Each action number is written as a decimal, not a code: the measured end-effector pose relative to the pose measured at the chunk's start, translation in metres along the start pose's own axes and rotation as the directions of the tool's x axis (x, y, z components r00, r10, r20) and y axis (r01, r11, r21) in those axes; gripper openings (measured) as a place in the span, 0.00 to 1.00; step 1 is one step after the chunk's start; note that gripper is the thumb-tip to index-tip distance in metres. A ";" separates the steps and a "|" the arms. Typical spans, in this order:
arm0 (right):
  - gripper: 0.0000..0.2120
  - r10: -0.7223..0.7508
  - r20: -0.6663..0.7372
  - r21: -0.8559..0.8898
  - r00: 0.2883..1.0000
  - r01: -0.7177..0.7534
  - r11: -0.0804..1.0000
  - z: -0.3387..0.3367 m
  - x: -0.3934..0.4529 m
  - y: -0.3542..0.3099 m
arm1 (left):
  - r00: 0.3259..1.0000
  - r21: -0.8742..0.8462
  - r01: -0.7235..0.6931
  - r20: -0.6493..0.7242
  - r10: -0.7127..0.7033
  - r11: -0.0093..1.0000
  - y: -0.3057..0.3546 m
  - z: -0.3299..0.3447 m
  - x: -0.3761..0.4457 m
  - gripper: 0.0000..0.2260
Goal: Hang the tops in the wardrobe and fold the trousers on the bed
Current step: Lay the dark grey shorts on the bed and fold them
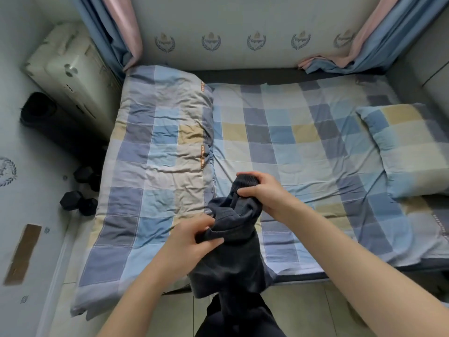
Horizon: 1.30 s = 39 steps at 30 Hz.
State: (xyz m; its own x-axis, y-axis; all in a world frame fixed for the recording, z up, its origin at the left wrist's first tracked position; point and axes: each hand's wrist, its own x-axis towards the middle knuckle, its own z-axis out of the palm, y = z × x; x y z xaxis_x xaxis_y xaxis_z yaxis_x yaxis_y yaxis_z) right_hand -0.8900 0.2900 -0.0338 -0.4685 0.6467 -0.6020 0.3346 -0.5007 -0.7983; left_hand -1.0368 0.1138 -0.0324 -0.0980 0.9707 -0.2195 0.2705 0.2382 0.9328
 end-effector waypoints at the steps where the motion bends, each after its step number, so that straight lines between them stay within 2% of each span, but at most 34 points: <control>1: 0.21 -0.051 0.028 0.005 0.998 0.051 0.999 -0.008 -0.011 -0.010 | 0.998 0.033 0.040 0.047 -0.041 0.999 0.000 0.002 -0.002 0.16; 3: 0.21 -0.135 0.124 -0.066 0.983 0.144 0.987 -0.022 -0.034 -0.031 | 0.983 0.077 0.112 0.138 -0.122 0.991 0.002 0.003 -0.002 0.11; 5: 0.22 -0.169 0.218 -0.194 0.961 0.212 0.958 -0.030 -0.056 -0.050 | 0.974 0.095 0.154 0.153 -0.167 0.984 0.011 -0.001 0.004 0.04; 6: 0.22 -0.173 0.249 -0.250 0.953 0.236 0.939 -0.031 -0.065 -0.057 | 0.982 0.093 0.156 0.095 -0.164 0.983 0.016 -0.004 0.009 0.01; 8: 0.21 -0.179 0.257 -0.328 0.950 0.260 0.908 -0.031 -0.081 -0.070 | 0.990 0.043 0.098 -0.104 -0.093 0.994 0.032 -0.015 0.022 0.03; 9: 0.21 -0.201 0.213 -0.354 0.956 0.267 0.896 -0.031 -0.091 -0.075 | 0.986 0.026 0.035 -0.163 -0.031 0.999 0.044 -0.018 0.029 0.05; 10: 0.19 -0.235 0.162 -0.372 0.958 0.279 0.885 -0.028 -0.096 -0.079 | 0.986 0.022 -0.025 -0.164 0.028 0.999 0.055 -0.020 0.034 0.12; 12: 0.17 -0.312 0.061 -0.370 0.948 0.312 0.875 -0.023 -0.108 -0.083 | 0.994 0.023 -0.106 -0.006 0.107 0.994 0.079 -0.016 0.044 0.27; 14: 0.15 -0.381 0.010 -0.340 0.925 0.361 0.868 -0.020 -0.120 -0.082 | 0.981 0.059 -0.157 0.127 0.149 0.986 0.102 0.001 0.050 0.33; 15: 0.13 -0.412 -0.002 -0.334 0.911 0.388 0.859 -0.020 -0.125 -0.081 | 0.976 0.077 -0.188 0.124 0.178 0.979 0.108 0.010 0.053 0.31; 17: 0.08 -0.484 -0.039 -0.354 0.874 0.441 0.825 -0.024 -0.136 -0.080 | 0.970 0.113 -0.241 0.035 0.239 0.964 0.118 0.027 0.056 0.23; 19: 0.06 -0.538 -0.059 -0.346 0.841 0.488 0.801 -0.037 -0.148 -0.080 | 0.966 0.086 -0.256 -0.023 0.259 0.963 0.119 0.037 0.057 0.17; 21: 0.06 -0.581 -0.083 -0.305 0.809 0.535 0.788 -0.054 -0.157 -0.077 | 0.974 -0.029 -0.221 -0.049 0.219 0.975 0.116 0.039 0.057 0.13; 24: 0.07 -0.647 -0.153 -0.457 0.747 0.527 0.717 -0.093 -0.157 -0.061 | 0.985 -0.235 -0.162 0.025 0.172 0.959 0.118 0.041 0.056 0.13; 26: 0.13 -0.600 -0.090 -0.607 0.795 0.433 0.666 -0.122 -0.147 -0.040 | 0.961 -0.284 -0.151 0.180 0.207 0.947 0.130 0.049 0.058 0.14; 28: 0.22 -0.524 0.059 -0.702 0.850 0.409 0.583 -0.141 -0.132 -0.013 | 0.900 -0.235 -0.185 0.349 0.261 0.954 0.146 0.058 0.060 0.14; 30: 0.27 -0.508 0.232 -0.729 0.830 0.494 0.473 -0.157 -0.118 0.015 | 0.847 -0.137 -0.237 0.456 0.274 0.962 0.163 0.073 0.062 0.14; 32: 0.29 -0.481 0.345 -0.738 0.806 0.549 0.391 -0.177 -0.103 0.044 | 0.810 -0.040 -0.292 0.520 0.270 0.956 0.178 0.093 0.065 0.15; 34: 0.28 -0.447 0.372 -0.784 0.813 0.533 0.318 -0.210 -0.094 0.069 | 0.794 0.043 -0.316 0.559 0.240 0.948 0.190 0.122 0.069 0.16; 37: 0.17 -0.437 0.339 -0.880 0.833 0.445 0.166 -0.262 -0.090 0.095 | 0.785 0.074 -0.345 0.570 0.243 0.936 0.200 0.155 0.072 0.17; 38: 0.16 -0.382 0.328 -0.893 0.864 0.416 0.175 -0.266 -0.091 0.099 | 0.785 0.084 -0.376 0.559 0.268 0.923 0.199 0.151 0.068 0.18; 39: 0.14 -0.326 0.312 -0.887 0.893 0.396 0.238 -0.285 -0.097 0.106 | 0.790 0.102 -0.406 0.539 0.293 0.908 0.202 0.163 0.069 0.20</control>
State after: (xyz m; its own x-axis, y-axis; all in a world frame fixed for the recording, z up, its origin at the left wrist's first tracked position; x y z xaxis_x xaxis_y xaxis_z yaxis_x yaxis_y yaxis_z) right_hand -0.5756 0.3380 -0.0655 -0.7820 0.5609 -0.2717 0.6189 0.6475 -0.4447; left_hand -0.8328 0.2343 0.0942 0.5179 0.8537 -0.0544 0.3830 -0.1746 0.9071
